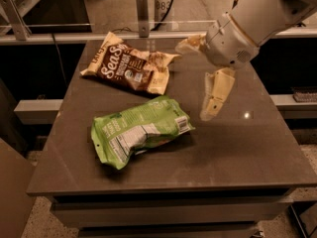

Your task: Pick green rice chip bag

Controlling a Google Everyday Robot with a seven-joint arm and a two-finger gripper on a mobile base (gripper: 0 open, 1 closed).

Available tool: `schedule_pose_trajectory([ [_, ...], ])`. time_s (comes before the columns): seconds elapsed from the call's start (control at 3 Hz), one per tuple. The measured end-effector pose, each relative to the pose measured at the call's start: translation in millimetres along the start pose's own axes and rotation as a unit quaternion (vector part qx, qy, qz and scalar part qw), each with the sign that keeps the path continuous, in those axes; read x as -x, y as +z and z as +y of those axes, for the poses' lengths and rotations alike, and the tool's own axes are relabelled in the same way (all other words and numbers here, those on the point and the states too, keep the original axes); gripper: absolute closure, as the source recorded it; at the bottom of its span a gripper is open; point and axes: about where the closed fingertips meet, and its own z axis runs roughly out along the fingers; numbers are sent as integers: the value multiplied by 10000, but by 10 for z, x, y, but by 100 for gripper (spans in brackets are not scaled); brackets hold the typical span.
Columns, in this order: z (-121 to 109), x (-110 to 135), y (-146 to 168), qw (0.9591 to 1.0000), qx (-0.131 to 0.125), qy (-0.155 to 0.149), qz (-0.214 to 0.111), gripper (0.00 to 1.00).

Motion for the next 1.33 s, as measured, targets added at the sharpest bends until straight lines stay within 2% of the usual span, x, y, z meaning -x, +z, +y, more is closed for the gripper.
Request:
schedule_pose_trajectory([
  [0.33, 21, 219, 412, 9986, 350, -189, -359, 0],
  [0.67, 88, 388, 873, 9939, 788, -319, -701, 0],
  [1.0, 193, 486, 1331, 9861, 1285, -347, -991, 0],
  [1.33, 270, 508, 1571, 9817, 1555, -309, -1053, 16],
])
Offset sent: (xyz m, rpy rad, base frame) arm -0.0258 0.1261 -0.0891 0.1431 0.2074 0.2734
